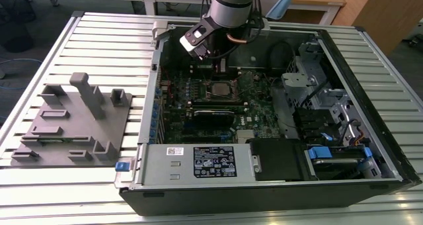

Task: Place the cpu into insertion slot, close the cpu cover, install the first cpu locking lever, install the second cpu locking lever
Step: 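Close the cpu cover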

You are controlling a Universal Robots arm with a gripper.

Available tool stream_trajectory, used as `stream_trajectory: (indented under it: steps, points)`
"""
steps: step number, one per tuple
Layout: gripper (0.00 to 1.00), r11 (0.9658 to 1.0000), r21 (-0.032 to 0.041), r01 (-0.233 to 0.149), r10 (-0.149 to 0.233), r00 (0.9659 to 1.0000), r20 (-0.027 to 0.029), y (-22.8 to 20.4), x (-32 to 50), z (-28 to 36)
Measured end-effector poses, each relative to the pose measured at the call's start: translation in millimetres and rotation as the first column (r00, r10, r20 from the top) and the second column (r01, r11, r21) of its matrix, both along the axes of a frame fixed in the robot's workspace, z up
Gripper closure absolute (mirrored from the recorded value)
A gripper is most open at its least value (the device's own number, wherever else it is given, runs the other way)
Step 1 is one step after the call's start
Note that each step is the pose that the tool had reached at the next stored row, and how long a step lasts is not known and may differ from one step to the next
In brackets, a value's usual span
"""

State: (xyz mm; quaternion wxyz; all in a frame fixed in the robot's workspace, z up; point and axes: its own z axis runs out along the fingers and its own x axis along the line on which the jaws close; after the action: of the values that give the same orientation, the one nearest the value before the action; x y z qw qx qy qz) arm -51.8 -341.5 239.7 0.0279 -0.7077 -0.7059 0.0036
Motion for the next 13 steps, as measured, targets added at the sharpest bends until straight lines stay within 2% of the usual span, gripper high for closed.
stream_trajectory:
  steps: [5,10,12,13]
  points:
    - [0.89,1.0000,0.0000,0.000,0.000,1.0000,0.0001,0.0,0.0,4.1]
    - [0.89,1.0000,0.0008,0.000,0.000,1.0000,0.0001,0.0,0.0,4.6]
    - [0.89,1.0000,0.0045,0.000,0.000,1.0000,0.0032,0.0,-0.4,4.7]
    - [0.89,1.0000,0.0054,0.000,0.000,1.0000,0.0084,0.0,-0.9,4.5]
